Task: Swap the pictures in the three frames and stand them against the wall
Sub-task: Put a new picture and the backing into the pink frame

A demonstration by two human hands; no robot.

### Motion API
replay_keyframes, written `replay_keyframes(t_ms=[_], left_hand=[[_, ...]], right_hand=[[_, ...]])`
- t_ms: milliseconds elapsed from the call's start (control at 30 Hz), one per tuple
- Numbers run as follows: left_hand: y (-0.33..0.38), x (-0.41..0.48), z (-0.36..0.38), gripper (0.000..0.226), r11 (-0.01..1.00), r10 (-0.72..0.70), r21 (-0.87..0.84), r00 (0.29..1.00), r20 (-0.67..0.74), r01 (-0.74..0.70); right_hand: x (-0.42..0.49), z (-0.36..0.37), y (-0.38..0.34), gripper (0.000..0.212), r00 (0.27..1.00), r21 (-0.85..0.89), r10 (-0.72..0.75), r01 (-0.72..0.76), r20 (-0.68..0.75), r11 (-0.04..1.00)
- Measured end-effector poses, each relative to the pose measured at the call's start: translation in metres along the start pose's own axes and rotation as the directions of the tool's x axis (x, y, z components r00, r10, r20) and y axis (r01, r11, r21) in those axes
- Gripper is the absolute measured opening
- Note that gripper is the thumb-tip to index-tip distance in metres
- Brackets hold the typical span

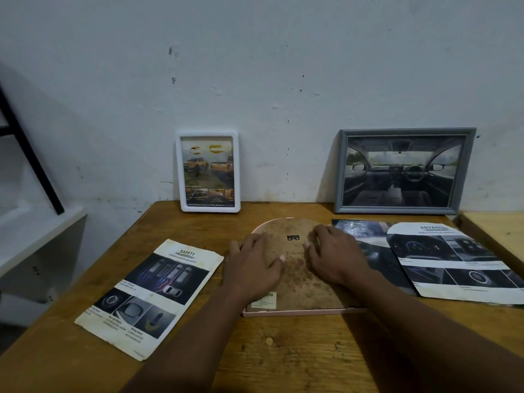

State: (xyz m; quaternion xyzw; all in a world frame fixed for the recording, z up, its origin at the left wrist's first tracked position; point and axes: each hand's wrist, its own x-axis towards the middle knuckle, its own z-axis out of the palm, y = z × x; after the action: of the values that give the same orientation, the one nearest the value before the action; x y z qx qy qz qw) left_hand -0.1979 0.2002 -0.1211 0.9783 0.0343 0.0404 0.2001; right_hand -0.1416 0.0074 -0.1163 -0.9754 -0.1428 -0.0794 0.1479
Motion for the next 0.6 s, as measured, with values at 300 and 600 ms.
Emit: replay_keyframes(t_ms=[300,600], left_hand=[[-0.001,0.004,0.002,0.073,1.0,0.004,-0.021,1.0,0.001,-0.004],[0.004,0.004,0.0,0.074,0.963,0.057,0.262,0.998,0.039,-0.066]], right_hand=[[-0.007,0.01,-0.015,0.044,0.995,-0.028,-0.097,0.096,-0.006,0.995],[-0.007,0.011,-0.014,0.051,0.996,-0.044,-0.088,0.087,-0.001,0.995]])
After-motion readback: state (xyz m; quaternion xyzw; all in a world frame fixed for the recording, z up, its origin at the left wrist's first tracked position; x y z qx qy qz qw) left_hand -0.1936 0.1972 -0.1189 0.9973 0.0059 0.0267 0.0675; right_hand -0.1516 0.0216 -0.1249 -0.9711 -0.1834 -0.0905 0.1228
